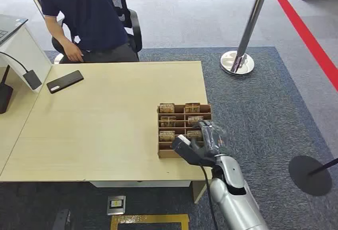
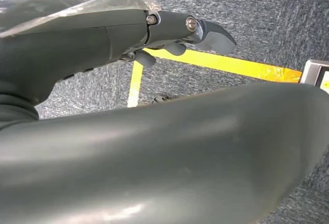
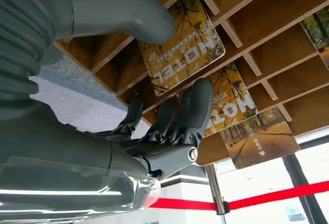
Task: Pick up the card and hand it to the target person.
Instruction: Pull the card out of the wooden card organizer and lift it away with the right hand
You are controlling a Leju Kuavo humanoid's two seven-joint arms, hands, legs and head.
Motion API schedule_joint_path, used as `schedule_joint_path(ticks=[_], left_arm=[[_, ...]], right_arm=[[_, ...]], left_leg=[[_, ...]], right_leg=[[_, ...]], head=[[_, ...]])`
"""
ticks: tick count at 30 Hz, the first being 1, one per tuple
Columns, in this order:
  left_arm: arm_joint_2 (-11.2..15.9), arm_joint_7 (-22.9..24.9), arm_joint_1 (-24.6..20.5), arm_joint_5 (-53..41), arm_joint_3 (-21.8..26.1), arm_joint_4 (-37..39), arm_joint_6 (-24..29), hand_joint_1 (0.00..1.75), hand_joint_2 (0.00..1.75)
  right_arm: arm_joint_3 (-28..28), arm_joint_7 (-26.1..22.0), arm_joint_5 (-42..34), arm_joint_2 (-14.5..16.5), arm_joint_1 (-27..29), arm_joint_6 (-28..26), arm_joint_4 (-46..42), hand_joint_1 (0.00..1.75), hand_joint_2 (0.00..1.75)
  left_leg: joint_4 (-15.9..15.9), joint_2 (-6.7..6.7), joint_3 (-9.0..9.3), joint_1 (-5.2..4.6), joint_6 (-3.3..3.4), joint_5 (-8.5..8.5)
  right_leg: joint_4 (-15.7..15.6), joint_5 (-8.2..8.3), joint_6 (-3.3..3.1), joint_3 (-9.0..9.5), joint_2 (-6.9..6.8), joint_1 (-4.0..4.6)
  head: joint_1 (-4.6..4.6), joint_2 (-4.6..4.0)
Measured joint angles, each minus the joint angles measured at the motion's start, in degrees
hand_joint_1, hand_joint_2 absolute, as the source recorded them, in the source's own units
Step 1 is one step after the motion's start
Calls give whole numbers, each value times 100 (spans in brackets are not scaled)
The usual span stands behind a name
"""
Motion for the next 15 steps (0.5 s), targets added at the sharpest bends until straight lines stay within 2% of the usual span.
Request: schedule_joint_path(ticks=[5,8,12,15], left_arm=[[0,-7,0,-7,9,0,0,0,0],[0,-10,-1,-17,12,0,0,0,0],[0,-10,-1,-28,15,0,1,0,0],[0,-10,-1,-36,17,0,0,0,0]], right_arm=[[-14,-39,27,3,-33,-25,30,105,175],[-23,-58,37,9,-40,-31,39,121,175],[-32,-87,46,17,-40,-32,40,155,175],[-33,-97,50,23,-40,-35,39,169,175]], left_leg=[[0,0,1,0,0,0],[0,0,1,0,0,0],[0,0,2,1,0,0],[0,0,3,1,-2,1]], right_leg=[[0,0,0,0,0,0],[0,0,0,0,0,0],[0,0,0,0,0,0],[0,0,0,0,0,0]], head=[[-1,0],[-1,0],[0,0],[0,0]])
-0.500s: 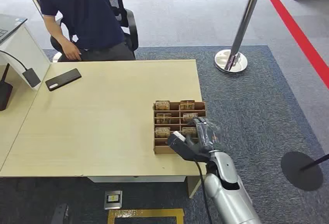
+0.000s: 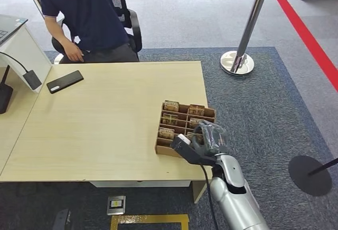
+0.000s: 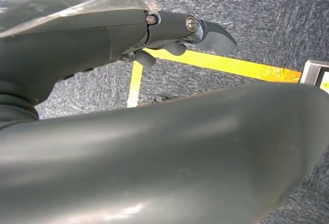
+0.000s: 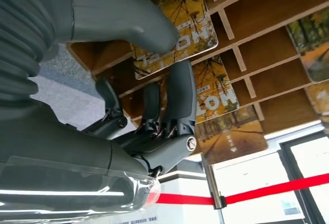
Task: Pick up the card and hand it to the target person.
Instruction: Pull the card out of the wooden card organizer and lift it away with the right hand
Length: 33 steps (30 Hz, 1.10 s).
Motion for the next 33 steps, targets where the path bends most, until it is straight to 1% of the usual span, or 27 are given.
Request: schedule_joint_path(ticks=[5,14,17,20,24,29,33], left_arm=[[0,-2,0,-7,5,0,1,0,0],[0,-10,0,-34,46,0,1,0,0],[0,-13,1,-39,68,0,0,0,0],[0,-19,1,-49,103,0,0,0,0],[0,-23,1,-57,148,0,-26,0,0],[-4,-58,1,-73,220,0,-43,0,0],[-9,-114,-1,-108,274,0,-53,0,0]], right_arm=[[0,-2,6,9,-1,-19,0,175,175],[1,-58,20,29,13,-55,-9,175,175],[1,-102,61,24,73,-36,-146,175,175],[28,-165,85,-7,203,90,-480,175,175],[147,-287,13,-123,408,386,-1171,175,175],[379,-465,-217,-356,574,700,-2129,175,175],[607,-609,-438,-583,550,932,-2803,175,175]], left_leg=[[0,0,1,0,-2,1],[0,0,2,0,-1,2],[0,0,0,-1,-1,2],[0,0,-1,-1,-1,2],[0,0,-6,0,-1,2],[0,0,-8,-1,-1,2],[0,0,-7,-1,-1,2]], right_leg=[[0,1,0,1,0,0],[0,1,0,2,0,0],[0,1,0,1,0,0],[0,1,0,-1,0,0],[0,1,0,-6,0,0],[0,1,0,-7,0,0],[0,1,0,-6,0,-1]], head=[[0,0],[1,0],[0,0],[0,0],[1,0],[1,0],[-1,0]])
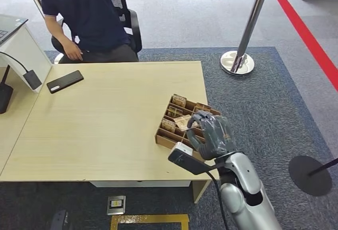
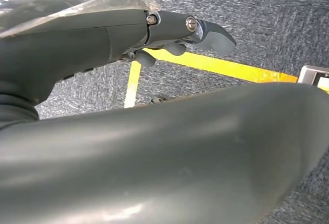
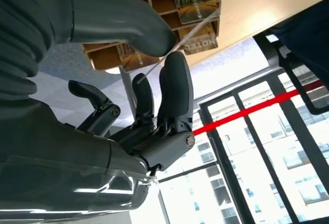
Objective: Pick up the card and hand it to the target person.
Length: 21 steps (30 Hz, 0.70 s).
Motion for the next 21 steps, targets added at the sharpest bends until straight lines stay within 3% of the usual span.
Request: schedule_joint_path(ticks=[5,10,14,21], left_arm=[[-7,-2,-5,-74,19,0,-28,0,0],[-16,-60,-51,-128,21,0,-71,0,0],[-32,-110,-86,-152,10,0,-102,0,0],[-81,67,-116,-131,14,0,-72,0,0]], right_arm=[[258,-149,-198,-183,-261,147,-450,175,175],[719,-92,-652,-158,-1432,363,-232,175,175],[1026,181,-812,223,-2373,244,503,175,175],[1115,257,-688,1075,-3590,134,2080,175,175]], left_leg=[[0,1,-2,0,-1,1],[0,3,-6,1,-5,16],[0,2,-7,3,-10,27],[0,3,-15,4,-13,33]], right_leg=[[3,3,-3,0,0,0],[8,15,-6,-4,0,0],[13,21,-11,-10,0,0],[21,23,-16,-21,0,0]], head=[[1,0],[1,0],[0,0],[1,0]])
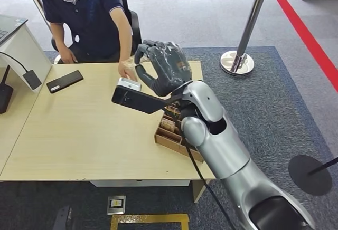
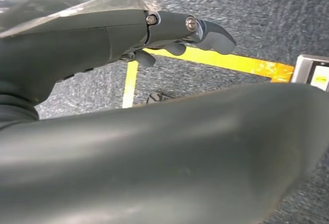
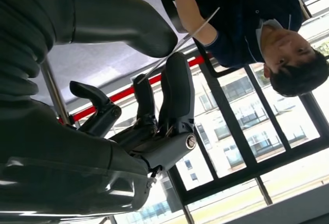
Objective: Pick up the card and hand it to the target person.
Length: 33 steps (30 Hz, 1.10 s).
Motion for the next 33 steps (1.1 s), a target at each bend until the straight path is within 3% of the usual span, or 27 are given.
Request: schedule_joint_path(ticks=[4,10,15,21,24,26,27,30,31,33], left_arm=[[-41,149,2,36,30,2,63,0,0],[-107,273,2,100,132,2,157,0,0],[-148,246,1,56,195,2,169,0,0],[-151,244,0,-58,226,2,134,0,0],[-149,244,0,-147,228,2,87,0,0],[-139,240,1,-221,228,2,63,0,0],[-133,238,1,-255,228,2,54,0,0],[-107,226,0,-323,228,2,37,0,0],[-98,214,0,-337,228,2,37,0,0],[-81,175,-1,-360,228,2,36,0,0]], right_arm=[[72,90,-37,432,-474,-49,841,175,175],[745,520,-935,720,-869,-21,1572,175,175],[1568,780,-1779,792,-1056,-33,1978,175,175],[2263,995,-2080,815,-1117,-97,2333,175,175],[2557,1165,-2199,816,-1137,-179,2527,156,175],[2680,1288,-2270,816,-1137,-312,2660,157,175],[2720,1329,-2296,816,-1136,-380,2730,130,175],[2789,1341,-2371,816,-1126,-556,2917,10,175],[2803,1317,-2400,816,-1120,-615,2971,0,175],[2819,1248,-2459,816,-1106,-713,3063,0,175]], left_leg=[[0,-3,-5,1,-1,1],[0,-3,-11,0,-2,1],[0,-3,-13,0,-2,1],[0,-3,-13,0,-2,1],[0,-3,-12,0,-2,1],[0,-3,-13,0,-2,1],[0,-3,-13,0,-2,1],[0,-3,-13,0,-2,1],[0,-3,-13,0,-2,1],[0,-3,-13,0,-2,1]], right_leg=[[0,0,0,-3,0,1],[-3,0,0,-10,0,0],[-3,0,0,-11,0,0],[-3,0,0,-11,0,0],[-4,0,0,-12,0,0],[-4,0,0,-12,0,0],[-4,0,0,-12,0,0],[-4,0,0,-13,0,0],[-4,0,0,-13,0,0],[-4,0,0,-13,0,0]], head=[[0,0],[0,0],[-1,0],[-1,0],[-1,0],[-1,0],[-1,0],[-1,0],[-1,0],[-1,0]])
